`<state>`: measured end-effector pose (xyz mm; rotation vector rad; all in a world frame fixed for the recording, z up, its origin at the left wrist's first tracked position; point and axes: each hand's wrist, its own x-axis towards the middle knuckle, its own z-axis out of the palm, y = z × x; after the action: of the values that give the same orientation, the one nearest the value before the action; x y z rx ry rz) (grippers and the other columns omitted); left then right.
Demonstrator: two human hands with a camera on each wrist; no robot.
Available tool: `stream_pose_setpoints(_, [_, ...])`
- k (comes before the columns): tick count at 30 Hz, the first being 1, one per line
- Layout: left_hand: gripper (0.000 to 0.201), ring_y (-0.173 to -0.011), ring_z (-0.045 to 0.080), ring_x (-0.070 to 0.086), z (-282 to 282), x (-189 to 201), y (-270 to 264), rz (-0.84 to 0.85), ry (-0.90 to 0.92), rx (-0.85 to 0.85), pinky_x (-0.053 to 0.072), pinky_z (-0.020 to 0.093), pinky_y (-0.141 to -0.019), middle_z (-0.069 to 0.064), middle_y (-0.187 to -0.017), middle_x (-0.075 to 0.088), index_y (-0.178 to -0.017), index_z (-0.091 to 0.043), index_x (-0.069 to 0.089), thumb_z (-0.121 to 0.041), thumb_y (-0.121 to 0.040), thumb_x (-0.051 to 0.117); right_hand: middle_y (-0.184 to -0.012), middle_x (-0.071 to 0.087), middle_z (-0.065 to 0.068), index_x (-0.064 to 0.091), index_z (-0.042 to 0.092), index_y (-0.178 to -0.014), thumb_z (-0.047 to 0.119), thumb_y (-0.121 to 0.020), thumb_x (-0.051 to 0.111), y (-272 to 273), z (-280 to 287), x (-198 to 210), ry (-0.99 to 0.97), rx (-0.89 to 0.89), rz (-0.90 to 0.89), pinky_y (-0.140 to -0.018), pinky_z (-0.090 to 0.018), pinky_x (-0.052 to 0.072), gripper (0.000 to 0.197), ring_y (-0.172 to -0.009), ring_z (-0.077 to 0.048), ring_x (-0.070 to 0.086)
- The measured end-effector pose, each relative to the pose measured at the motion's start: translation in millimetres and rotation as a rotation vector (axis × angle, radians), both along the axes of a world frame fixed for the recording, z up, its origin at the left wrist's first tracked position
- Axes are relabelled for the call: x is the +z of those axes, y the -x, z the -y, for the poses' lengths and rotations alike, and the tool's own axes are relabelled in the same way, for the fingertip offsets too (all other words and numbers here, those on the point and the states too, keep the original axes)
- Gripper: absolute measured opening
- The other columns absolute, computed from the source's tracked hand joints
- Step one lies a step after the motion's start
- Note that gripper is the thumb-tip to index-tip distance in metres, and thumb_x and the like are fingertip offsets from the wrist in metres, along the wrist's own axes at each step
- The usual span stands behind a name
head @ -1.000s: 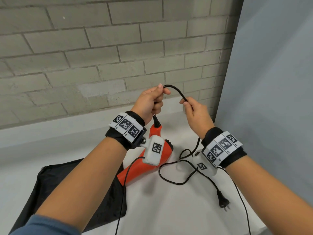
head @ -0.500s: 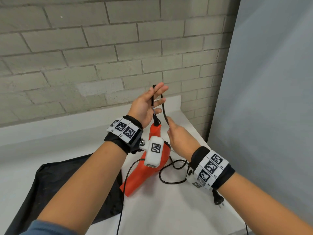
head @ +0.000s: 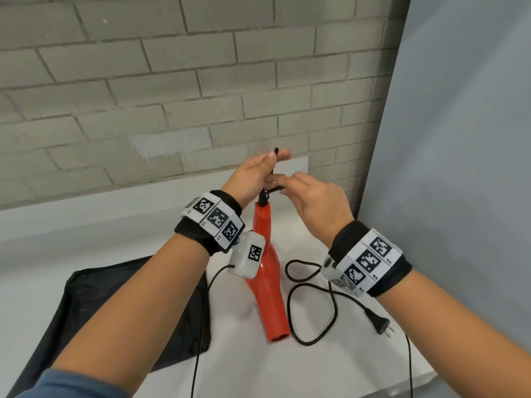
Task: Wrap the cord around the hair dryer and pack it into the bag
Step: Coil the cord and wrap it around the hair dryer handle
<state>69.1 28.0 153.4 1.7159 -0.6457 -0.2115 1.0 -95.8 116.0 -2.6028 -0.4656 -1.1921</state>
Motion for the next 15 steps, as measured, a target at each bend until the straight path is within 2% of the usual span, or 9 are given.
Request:
stream_pose_setpoints(2, [0.059, -0.055, -0.003, 0.060, 0.9, 3.5, 8.8, 0.068, -0.121, -0.002, 0.047, 0.011, -0.055, -0.008, -0.078, 0.069, -0.084, -0.020, 0.067, -0.036, -0.099, 0.011, -0.086, 0.066, -0.006, 0.064, 0.013, -0.098, 0.031, -0.085, 0.045, -5.1, -2.2, 14.0, -0.103, 0.055, 0.016, -0.046, -0.027, 0.048, 0.030, -0.059, -0.026, 0.063])
stream_pose_setpoints(3, [0.069, -0.044, 0.000, 0.055, 1.6, 4.3, 10.7, 0.087, -0.174, -0.028, 0.043, 0.015, -0.048, -0.008, -0.057, 0.066, -0.066, -0.025, 0.064, -0.040, -0.097, 0.004, -0.089, 0.064, -0.008, 0.062, 0.010, -0.097, 0.033, -0.084, 0.045, -7.1, -2.9, 21.0, -0.160, 0.069, 0.007, -0.049, -0.032, 0.050, 0.031, -0.063, -0.027, 0.063])
stream_pose_setpoints(4, [0.077, -0.034, 0.004, 0.047, 1.9, 5.1, 10.8, 0.083, -0.200, -0.063, 0.036, 0.018, -0.042, -0.006, -0.045, 0.061, -0.056, -0.023, 0.061, -0.043, -0.095, -0.001, -0.090, 0.062, -0.008, 0.061, 0.008, -0.094, 0.034, -0.082, 0.046, -9.9, -2.9, 27.6, -0.211, 0.075, -0.011, -0.054, -0.034, 0.049, 0.032, -0.069, -0.026, 0.062])
stream_pose_setpoints(7, [0.081, -0.028, 0.008, 0.025, -2.6, 3.4, 0.3, -0.029, -0.156, -0.157, 0.020, 0.016, -0.032, 0.009, -0.046, 0.043, -0.063, -0.005, 0.059, -0.059, -0.089, 0.005, -0.082, 0.063, -0.004, 0.062, 0.009, -0.083, 0.031, -0.081, 0.059, -24.4, 5.4, 47.1, -0.349, 0.133, -0.225, -0.070, -0.037, 0.047, 0.022, -0.078, -0.022, 0.059])
stream_pose_setpoints(8, [0.076, -0.028, 0.007, 0.021, -4.8, 3.7, -2.0, -0.079, -0.122, -0.171, 0.017, 0.015, -0.032, 0.006, -0.048, 0.038, -0.062, -0.006, 0.058, -0.058, -0.090, 0.010, -0.075, 0.066, -0.003, 0.064, 0.008, -0.081, 0.026, -0.082, 0.061, -30.5, 10.1, 50.2, -0.389, 0.174, -0.340, -0.069, -0.033, 0.048, 0.018, -0.073, -0.017, 0.061])
stream_pose_setpoints(10, [0.063, -0.027, 0.005, 0.019, -10.2, 3.9, -6.3, -0.170, -0.045, -0.177, 0.014, 0.015, -0.030, 0.001, -0.038, 0.031, -0.057, -0.009, 0.053, -0.044, -0.097, 0.018, -0.055, 0.064, 0.008, 0.065, 0.011, -0.077, 0.017, -0.086, 0.059, -39.7, 16.9, 47.3, -0.488, 0.265, -0.501, -0.050, -0.016, 0.042, 0.013, -0.049, -0.002, 0.053])
stream_pose_setpoints(11, [0.056, -0.026, 0.003, 0.019, -13.0, 4.0, -8.4, -0.215, 0.001, -0.175, 0.012, 0.015, -0.030, -0.005, -0.035, 0.030, -0.058, -0.009, 0.051, -0.035, -0.098, 0.021, -0.048, 0.060, 0.012, 0.065, 0.013, -0.079, 0.013, -0.088, 0.055, -41.5, 19.1, 43.5, -0.555, 0.302, -0.547, -0.042, -0.012, 0.035, 0.014, -0.040, 0.000, 0.046])
stream_pose_setpoints(13, [0.047, -0.028, 0.002, 0.020, -18.8, 4.2, -11.2, -0.266, 0.053, -0.182, 0.013, 0.015, -0.032, -0.011, -0.036, 0.031, -0.065, -0.007, 0.053, -0.027, -0.098, 0.026, -0.045, 0.056, 0.015, 0.064, 0.011, -0.086, 0.010, -0.092, 0.048, -44.0, 20.9, 31.0, -0.660, 0.354, -0.600, -0.039, -0.010, 0.029, 0.017, -0.035, 0.000, 0.039])
stream_pose_setpoints(15, [0.043, -0.033, 0.001, 0.026, -24.2, 3.0, -14.3, -0.283, 0.052, -0.202, 0.017, 0.014, -0.035, -0.012, -0.040, 0.033, -0.072, -0.006, 0.056, -0.025, -0.098, 0.028, -0.052, 0.053, 0.013, 0.061, 0.002, -0.091, 0.011, -0.094, 0.043, -43.4, 17.5, 20.7, -0.698, 0.386, -0.597, -0.039, -0.010, 0.030, 0.021, -0.037, 0.000, 0.039])
